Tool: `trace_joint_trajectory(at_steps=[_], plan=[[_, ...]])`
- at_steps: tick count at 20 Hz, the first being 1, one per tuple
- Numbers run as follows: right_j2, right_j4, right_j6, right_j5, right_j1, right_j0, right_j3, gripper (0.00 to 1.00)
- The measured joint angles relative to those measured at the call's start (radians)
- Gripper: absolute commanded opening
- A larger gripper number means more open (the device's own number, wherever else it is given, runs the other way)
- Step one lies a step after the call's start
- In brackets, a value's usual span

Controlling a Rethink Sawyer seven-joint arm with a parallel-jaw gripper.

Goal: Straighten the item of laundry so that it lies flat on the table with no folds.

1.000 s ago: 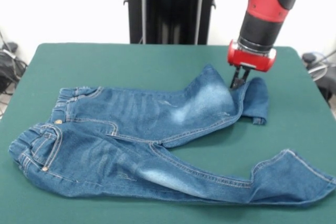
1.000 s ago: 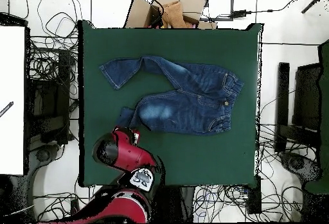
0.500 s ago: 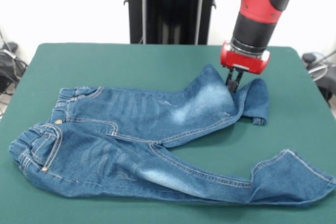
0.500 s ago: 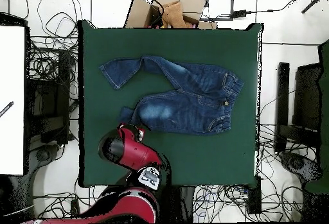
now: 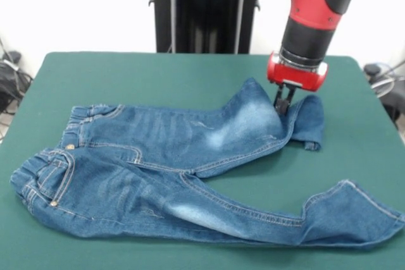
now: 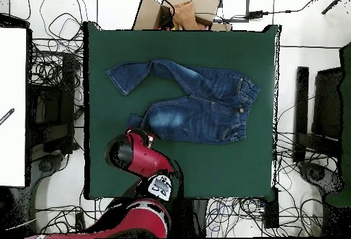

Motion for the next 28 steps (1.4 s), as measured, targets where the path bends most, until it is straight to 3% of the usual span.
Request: trace_joint_trajectory(at_steps=[9,19,28], plan=[[-0.008,0.000,0.000,0.050,0.006,0.005,-0.055,0.00],[-0.008,0.003,0.000,0.050,0.087,0.013,-0.131,0.00],[-0.003,-0.003,0.000,0.051,0.092,0.002,-0.139,0.00]])
